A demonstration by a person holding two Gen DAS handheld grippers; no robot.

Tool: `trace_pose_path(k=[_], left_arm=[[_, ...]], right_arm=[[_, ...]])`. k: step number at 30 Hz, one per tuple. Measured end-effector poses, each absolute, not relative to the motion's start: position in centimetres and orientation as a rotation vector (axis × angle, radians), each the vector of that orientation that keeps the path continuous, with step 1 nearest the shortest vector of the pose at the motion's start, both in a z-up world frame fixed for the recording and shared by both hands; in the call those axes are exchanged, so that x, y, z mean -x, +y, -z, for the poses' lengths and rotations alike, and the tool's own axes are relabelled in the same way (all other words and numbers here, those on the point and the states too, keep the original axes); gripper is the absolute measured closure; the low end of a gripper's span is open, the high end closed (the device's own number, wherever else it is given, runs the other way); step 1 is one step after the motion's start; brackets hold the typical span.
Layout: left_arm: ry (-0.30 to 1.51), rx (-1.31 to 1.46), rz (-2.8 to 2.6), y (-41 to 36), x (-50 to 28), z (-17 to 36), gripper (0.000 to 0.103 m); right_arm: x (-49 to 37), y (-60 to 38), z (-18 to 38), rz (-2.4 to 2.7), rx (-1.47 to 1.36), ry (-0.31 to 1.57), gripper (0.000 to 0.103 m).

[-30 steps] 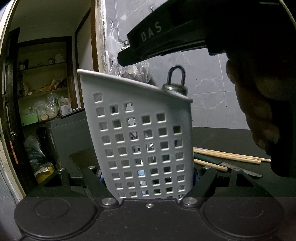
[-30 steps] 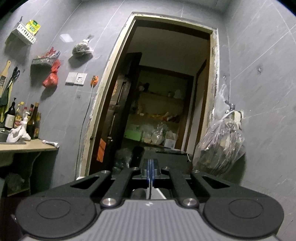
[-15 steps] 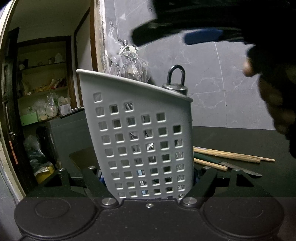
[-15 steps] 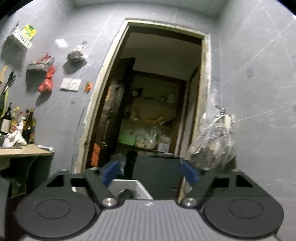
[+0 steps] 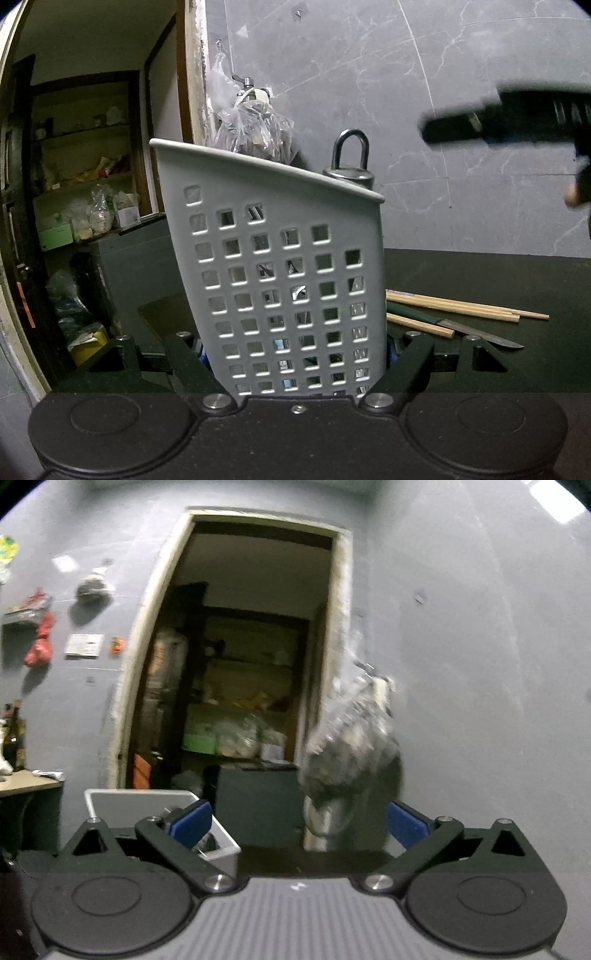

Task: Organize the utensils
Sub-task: 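Move the open right tool back over the gold spoon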

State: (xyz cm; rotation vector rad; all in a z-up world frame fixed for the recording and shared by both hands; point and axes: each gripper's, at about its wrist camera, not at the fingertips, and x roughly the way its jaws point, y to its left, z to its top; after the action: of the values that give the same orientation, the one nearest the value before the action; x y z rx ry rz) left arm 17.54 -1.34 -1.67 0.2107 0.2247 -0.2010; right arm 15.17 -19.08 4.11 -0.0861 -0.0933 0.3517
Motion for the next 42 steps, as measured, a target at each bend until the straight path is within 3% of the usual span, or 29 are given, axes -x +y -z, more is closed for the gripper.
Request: trace_pose_path(k=[9,19,29,39,42], left_arm=[[0.222,-0.223,0.235,-0.6,-18.2,1.6,0.024],[0.222,-0.2,0.207,0.2,-18.5,1.8,0.025],[0.226,-0.188,0.191,0.9,-18.6,1.6,0.025],[0.227,-0.205,0.196,0.7,-18.6,1.7,0.025],[0.227,-0.204,0.195,0.7,-18.6,1.6,0.025]], right_arm=[[-17.6,-21.6,-0.2,-0.225,0.065,0.216,0.0],[-19.8,-17.9,1.8,-0.32,0.189,0.386,0.0],[-21.2,-13.2,3.1,-0.401,0.403,0.408,0.0],[-24.0,-12.9,3.4,-0.543,0.349,0.488,0.001],[-24.3,-12.7,3.6,-0.555,0.362,0.502,0.013]])
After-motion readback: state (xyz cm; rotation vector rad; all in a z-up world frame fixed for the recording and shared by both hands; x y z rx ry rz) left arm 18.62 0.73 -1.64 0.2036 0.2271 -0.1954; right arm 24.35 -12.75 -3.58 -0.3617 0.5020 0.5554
